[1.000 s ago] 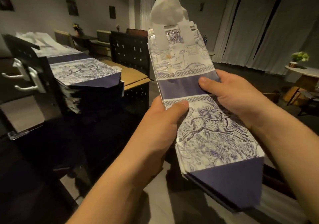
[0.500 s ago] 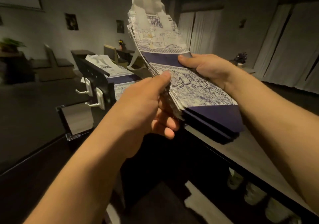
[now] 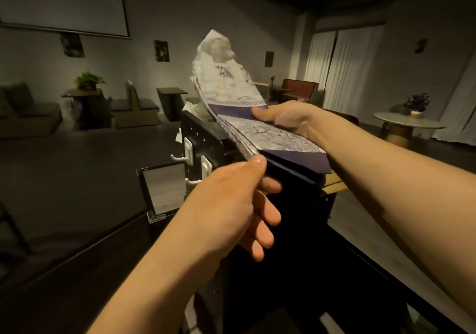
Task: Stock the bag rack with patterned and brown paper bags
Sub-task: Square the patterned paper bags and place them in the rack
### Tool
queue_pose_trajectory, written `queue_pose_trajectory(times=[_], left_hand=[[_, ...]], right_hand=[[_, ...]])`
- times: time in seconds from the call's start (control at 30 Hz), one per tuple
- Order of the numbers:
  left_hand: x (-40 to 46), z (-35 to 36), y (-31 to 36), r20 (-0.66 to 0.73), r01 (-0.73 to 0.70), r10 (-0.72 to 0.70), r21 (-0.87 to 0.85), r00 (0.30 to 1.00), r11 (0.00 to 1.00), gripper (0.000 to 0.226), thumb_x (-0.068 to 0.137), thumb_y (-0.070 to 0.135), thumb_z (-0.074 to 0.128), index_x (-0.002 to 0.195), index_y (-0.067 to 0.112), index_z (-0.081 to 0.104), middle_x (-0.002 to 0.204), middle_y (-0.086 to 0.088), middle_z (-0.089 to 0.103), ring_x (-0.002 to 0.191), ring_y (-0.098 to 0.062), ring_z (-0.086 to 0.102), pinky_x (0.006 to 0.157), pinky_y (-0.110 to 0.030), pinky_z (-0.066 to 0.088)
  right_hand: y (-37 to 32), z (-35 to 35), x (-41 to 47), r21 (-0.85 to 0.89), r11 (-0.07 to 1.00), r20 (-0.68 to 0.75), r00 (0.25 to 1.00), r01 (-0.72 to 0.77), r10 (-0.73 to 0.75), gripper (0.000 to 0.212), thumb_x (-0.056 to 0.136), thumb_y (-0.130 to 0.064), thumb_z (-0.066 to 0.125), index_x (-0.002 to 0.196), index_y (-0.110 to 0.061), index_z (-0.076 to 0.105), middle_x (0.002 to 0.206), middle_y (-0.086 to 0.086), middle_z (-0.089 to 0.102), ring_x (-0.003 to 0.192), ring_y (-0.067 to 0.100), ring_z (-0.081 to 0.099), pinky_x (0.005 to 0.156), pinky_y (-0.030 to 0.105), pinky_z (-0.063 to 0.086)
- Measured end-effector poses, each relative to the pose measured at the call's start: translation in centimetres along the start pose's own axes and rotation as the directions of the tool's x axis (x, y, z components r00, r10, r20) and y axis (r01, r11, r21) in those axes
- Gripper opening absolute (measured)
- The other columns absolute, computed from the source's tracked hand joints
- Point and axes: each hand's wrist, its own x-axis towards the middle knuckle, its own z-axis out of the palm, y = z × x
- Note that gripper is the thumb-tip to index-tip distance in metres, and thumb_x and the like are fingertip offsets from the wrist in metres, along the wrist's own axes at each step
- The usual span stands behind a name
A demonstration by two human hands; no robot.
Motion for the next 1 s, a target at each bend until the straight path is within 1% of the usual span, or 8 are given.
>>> queue_pose_trajectory(times=[0.1,0.17,0.33,0.47,0.53,0.6,0.67,1.0], left_hand=[[0.2,-0.4,-1.0,-0.005,0.044,-0.044,0.055,0.999,0.998,0.048,0.101,0.053,0.047,0.091,0.012,0.069,0.062,-0.01,0.062,0.043,-0.018,0.052,0.038,-0.025,0.041],[0.1,-0.7,-1.5,-0.014,0.058,-0.057,0.081,0.998,0.995,0.051,0.098,0.058,0.049,0.079,0.016,0.07,0.061,-0.011,0.062,0.043,-0.019,0.051,0.039,-0.025,0.041],[-0.1,-0.9,-1.9,-0.06,0.012,-0.01,0.041,0.998,0.999,0.051,0.094,0.058,0.053,0.063,0.02,0.068,0.059,-0.009,0.06,0.042,-0.017,0.049,0.039,-0.023,0.039],[0.1,-0.8,-2.3,-0.12,-0.083,0.09,0.065,0.989,0.994,0.048,0.095,0.049,0.058,0.058,0.019,0.063,0.054,-0.007,0.057,0.04,-0.017,0.048,0.037,-0.023,0.039],[0.2,-0.7,-2.7,-0.134,-0.099,0.107,0.066,0.985,0.993,0.049,0.095,0.05,0.057,0.056,0.021,0.06,0.055,-0.007,0.055,0.041,-0.018,0.049,0.038,-0.024,0.04],[0.2,-0.5,-3.0,-0.151,-0.095,0.103,0.055,0.983,0.994,0.05,0.094,0.052,0.057,0.055,0.022,0.06,0.056,-0.006,0.055,0.042,-0.017,0.049,0.038,-0.024,0.041],[0.2,-0.5,-3.4,-0.182,-0.104,0.113,0.055,0.977,0.993,0.048,0.094,0.053,0.059,0.056,0.023,0.061,0.057,-0.006,0.056,0.044,-0.017,0.05,0.039,-0.026,0.042],[-1.6,2.2,-5.1,-0.344,-0.152,0.071,-0.215,0.936,0.965,0.061,0.103,0.056,0.043,0.054,0.021,0.052,0.052,-0.007,0.05,0.037,-0.017,0.043,0.037,-0.021,0.033]], right_hand=[[-0.2,0.9,0.9,-0.557,0.83,-0.107,0.99,0.014,-0.089,0.049,0.091,-0.054,0.073,0.122,-0.016,0.073,0.114,0.003,0.072,0.094,0.021,0.068,0.077,0.034,0.053],[0.1,1.5,0.9,-0.667,0.744,-0.095,0.988,0.03,-0.125,0.057,0.089,-0.059,0.072,0.129,-0.019,0.071,0.113,0.0,0.068,0.096,0.019,0.062,0.076,0.034,0.05],[0.7,1.5,0.6,-0.547,0.836,-0.083,0.991,0.041,-0.103,0.05,0.093,-0.054,0.071,0.121,-0.013,0.064,0.1,0.0,0.063,0.081,0.015,0.058,0.064,0.03,0.047],[1.0,1.2,-0.1,-0.366,0.931,-0.082,0.996,-0.013,-0.018,0.047,0.095,-0.048,0.072,0.118,-0.008,0.062,0.098,0.007,0.073,0.077,0.021,0.073,0.056,0.028,0.055],[1.4,1.1,-0.4,-0.344,0.939,-0.118,0.992,0.0,-0.043,0.054,0.094,-0.052,0.071,0.125,-0.009,0.062,0.111,0.009,0.073,0.089,0.025,0.074,0.068,0.032,0.06],[2.0,0.8,-0.9,-0.346,0.938,-0.172,0.982,0.012,-0.076,0.067,0.093,-0.057,0.069,0.139,-0.01,0.057,0.135,0.008,0.064,0.115,0.031,0.064,0.097,0.044,0.055],[2.4,0.9,-2.2,-0.354,0.935,-0.212,0.972,0.018,-0.099,0.072,0.093,-0.058,0.067,0.147,-0.012,0.052,0.144,0.008,0.058,0.124,0.032,0.057,0.104,0.046,0.049],[5.1,-1.9,-11.1,-0.29,0.944,-0.413,0.869,0.16,-0.274,0.019,0.106,-0.038,0.055,0.113,-0.022,0.062,0.103,-0.003,0.065,0.094,0.014,0.06,0.077,0.03,0.053]])
